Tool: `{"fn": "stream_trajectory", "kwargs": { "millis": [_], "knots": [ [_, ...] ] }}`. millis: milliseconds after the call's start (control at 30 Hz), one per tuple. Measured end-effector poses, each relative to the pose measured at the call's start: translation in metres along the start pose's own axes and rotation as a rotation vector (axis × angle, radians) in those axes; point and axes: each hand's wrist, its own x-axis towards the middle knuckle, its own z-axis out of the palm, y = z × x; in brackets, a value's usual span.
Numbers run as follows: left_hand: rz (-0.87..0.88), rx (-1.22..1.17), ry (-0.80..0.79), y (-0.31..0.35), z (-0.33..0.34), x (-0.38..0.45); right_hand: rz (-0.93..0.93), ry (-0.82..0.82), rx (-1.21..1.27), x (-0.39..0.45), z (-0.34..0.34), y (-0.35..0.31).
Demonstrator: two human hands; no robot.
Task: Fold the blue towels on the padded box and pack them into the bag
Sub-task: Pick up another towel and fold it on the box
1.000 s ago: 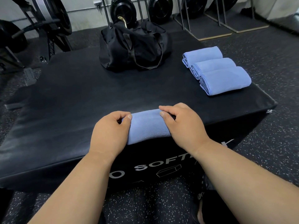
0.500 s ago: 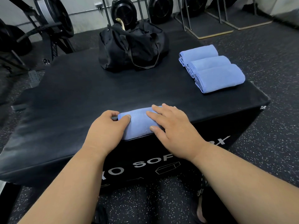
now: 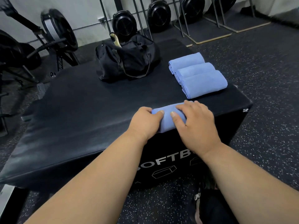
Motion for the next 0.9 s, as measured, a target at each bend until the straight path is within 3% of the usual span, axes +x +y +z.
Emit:
{"fn": "stream_trajectory", "kwargs": {
  "millis": [167, 400, 900],
  "knots": [
    [0.032, -0.077, -0.068, 0.030, 0.048, 0.012, 0.124, 0.050, -0.055, 0.011, -0.018, 0.036],
    [0.034, -0.176, -0.035, 0.064, 0.095, 0.017, 0.171, 0.073, -0.076, 0.015, -0.033, 0.068],
    [-0.047, -0.278, -0.161, 0.081, 0.120, 0.039, 0.110, 0.102, -0.013, 0.025, -0.041, 0.120]
  ]
}}
